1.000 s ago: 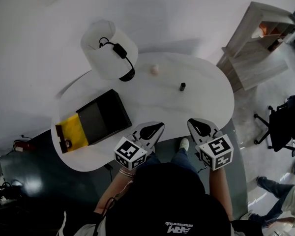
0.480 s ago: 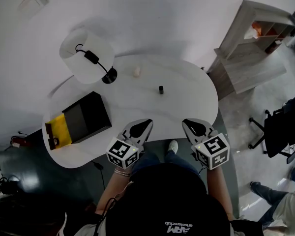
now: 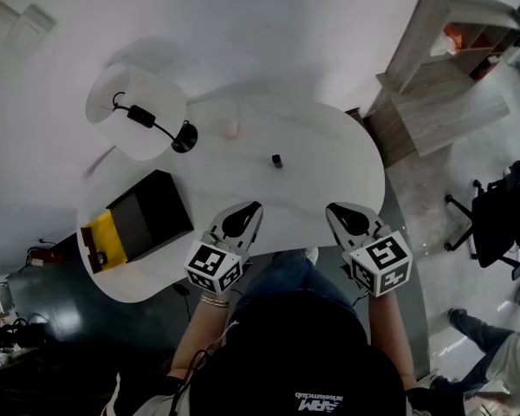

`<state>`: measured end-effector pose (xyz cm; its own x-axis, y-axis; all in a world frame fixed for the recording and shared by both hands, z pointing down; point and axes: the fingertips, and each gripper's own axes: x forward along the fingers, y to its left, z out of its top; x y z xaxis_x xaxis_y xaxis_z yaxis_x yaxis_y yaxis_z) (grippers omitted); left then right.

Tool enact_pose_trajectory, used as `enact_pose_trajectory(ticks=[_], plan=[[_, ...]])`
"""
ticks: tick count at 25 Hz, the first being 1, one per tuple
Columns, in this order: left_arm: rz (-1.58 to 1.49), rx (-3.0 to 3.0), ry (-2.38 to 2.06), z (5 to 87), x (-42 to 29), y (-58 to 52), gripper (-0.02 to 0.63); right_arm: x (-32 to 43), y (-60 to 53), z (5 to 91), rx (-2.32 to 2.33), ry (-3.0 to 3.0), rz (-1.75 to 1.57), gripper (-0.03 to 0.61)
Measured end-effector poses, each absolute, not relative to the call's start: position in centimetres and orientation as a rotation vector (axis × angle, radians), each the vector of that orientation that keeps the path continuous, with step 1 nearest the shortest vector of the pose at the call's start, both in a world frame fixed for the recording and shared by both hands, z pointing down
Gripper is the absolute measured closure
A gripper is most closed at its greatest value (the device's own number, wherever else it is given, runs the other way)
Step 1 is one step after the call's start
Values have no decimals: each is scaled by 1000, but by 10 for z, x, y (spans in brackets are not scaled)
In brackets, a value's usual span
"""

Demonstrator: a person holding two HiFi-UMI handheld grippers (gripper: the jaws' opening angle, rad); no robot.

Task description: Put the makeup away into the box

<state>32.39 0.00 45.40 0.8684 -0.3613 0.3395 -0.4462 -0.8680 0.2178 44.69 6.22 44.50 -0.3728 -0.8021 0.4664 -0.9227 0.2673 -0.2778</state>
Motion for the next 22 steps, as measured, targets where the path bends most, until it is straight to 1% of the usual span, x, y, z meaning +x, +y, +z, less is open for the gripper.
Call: enact_pose_trajectory(ticks=[8, 9, 11, 20, 22], plan=[[491, 2725, -504, 474, 344, -50, 591, 468, 28, 452, 1658, -2227, 827, 547], [497, 2723, -484, 476, 349, -56, 579, 470, 24, 454, 1656, -2219, 831, 548], [509, 2710, -438, 482, 357, -64, 484, 474, 17, 456, 1659, -2200, 839, 548], [630, 2650, -328, 526, 377, -90, 379, 483, -7, 478, 1674, -2135, 917, 548], [644, 2643, -311, 534, 381, -93, 371, 484, -11, 484, 1675, -2121, 943, 548]])
